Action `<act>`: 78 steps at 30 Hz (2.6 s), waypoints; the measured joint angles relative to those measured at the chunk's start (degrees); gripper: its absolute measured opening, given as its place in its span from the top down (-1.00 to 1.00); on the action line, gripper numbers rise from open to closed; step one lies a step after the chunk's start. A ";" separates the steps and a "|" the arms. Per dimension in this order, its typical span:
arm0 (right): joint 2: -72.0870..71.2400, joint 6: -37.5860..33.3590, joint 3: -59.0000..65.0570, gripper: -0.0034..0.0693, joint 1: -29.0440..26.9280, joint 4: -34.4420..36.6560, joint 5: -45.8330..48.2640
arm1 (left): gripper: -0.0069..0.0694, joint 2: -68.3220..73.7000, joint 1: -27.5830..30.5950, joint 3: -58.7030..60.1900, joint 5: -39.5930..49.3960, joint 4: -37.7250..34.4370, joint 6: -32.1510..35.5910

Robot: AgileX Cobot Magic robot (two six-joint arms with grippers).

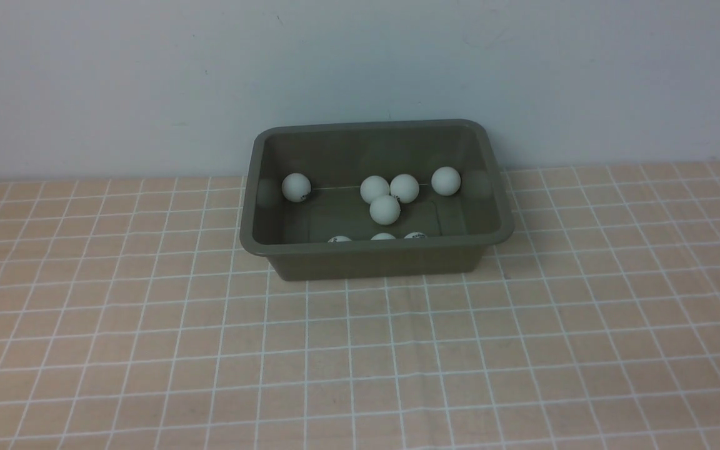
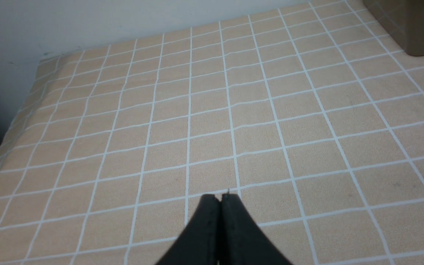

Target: Put the table tennis balls into the box on the light coffee tablecloth.

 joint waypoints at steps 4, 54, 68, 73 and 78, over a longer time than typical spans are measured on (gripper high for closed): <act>-1.67 -0.20 1.80 0.96 -6.22 -0.29 -5.56 | 1.00 0.00 0.00 0.00 0.00 0.00 0.00; -19.98 1.54 22.38 0.96 -17.19 0.26 -19.89 | 1.00 0.00 0.00 0.00 0.00 0.06 -0.06; -19.98 1.54 22.38 0.96 -17.19 0.26 -19.89 | 1.00 0.00 0.00 0.00 0.00 0.06 -0.06; -19.98 1.54 22.38 0.96 -17.19 0.26 -19.89 | 1.00 0.00 0.00 0.00 0.00 0.06 -0.06; -19.98 1.54 22.38 0.96 -17.19 0.26 -19.89 | 1.00 0.00 0.00 0.00 0.00 0.06 -0.06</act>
